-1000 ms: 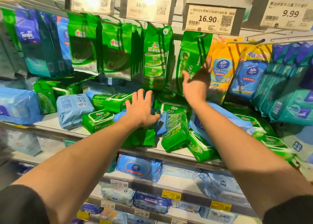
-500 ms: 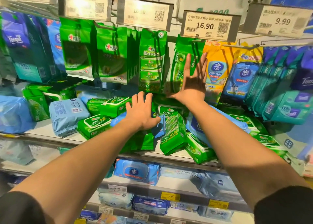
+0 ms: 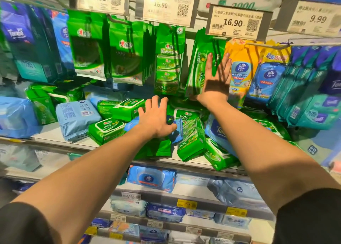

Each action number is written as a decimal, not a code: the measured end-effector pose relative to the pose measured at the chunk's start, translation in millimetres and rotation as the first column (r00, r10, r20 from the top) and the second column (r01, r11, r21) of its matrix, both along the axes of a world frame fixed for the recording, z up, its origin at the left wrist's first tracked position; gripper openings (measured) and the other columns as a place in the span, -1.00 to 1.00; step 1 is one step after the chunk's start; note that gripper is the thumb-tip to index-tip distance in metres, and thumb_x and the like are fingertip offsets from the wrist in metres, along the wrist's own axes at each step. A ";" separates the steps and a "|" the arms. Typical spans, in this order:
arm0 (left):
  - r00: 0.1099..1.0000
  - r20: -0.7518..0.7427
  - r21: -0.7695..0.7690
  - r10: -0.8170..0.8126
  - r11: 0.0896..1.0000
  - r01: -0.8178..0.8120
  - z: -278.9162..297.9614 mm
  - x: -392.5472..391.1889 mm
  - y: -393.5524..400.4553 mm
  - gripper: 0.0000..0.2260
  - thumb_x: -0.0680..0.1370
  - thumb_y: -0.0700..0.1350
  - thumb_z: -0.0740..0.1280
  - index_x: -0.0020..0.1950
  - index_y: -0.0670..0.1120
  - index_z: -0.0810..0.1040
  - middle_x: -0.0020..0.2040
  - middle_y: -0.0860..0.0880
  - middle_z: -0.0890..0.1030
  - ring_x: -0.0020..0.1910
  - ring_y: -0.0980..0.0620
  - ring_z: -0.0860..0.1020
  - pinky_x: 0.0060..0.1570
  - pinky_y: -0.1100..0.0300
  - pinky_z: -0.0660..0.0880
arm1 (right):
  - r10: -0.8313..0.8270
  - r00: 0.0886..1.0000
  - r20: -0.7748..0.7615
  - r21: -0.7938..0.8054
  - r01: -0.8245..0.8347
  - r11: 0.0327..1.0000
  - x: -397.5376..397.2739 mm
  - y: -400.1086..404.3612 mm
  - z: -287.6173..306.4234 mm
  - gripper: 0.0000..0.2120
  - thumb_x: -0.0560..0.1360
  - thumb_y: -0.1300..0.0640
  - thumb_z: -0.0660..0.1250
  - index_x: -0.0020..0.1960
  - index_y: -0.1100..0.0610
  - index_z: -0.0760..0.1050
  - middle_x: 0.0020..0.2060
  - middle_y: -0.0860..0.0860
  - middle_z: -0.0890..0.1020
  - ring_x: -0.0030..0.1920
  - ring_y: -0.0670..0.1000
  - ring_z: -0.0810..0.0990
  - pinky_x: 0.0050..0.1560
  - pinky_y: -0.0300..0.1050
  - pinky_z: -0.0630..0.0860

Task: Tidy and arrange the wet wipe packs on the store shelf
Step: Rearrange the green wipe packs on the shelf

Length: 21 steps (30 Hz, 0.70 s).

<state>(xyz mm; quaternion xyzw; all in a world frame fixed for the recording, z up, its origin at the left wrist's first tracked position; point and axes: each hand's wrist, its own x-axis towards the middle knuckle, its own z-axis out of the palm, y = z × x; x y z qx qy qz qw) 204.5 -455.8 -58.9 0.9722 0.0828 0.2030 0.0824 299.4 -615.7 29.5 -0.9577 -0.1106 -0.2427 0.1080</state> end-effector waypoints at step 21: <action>1.000 -0.005 -0.021 0.031 0.999 -0.031 0.6 -32.6 13.4 -0.17 0.33 0.34 0.35 0.45 0.03 0.10 0.45 -0.11 0.15 0.42 -0.18 0.16 0.29 -0.20 0.26 | -0.264 0.896 -0.356 -0.662 -0.043 0.748 -91.1 40.2 -94.6 0.27 0.27 -0.38 0.44 0.58 0.21 -0.24 0.48 0.38 0.11 0.47 0.38 0.11 0.36 0.16 0.27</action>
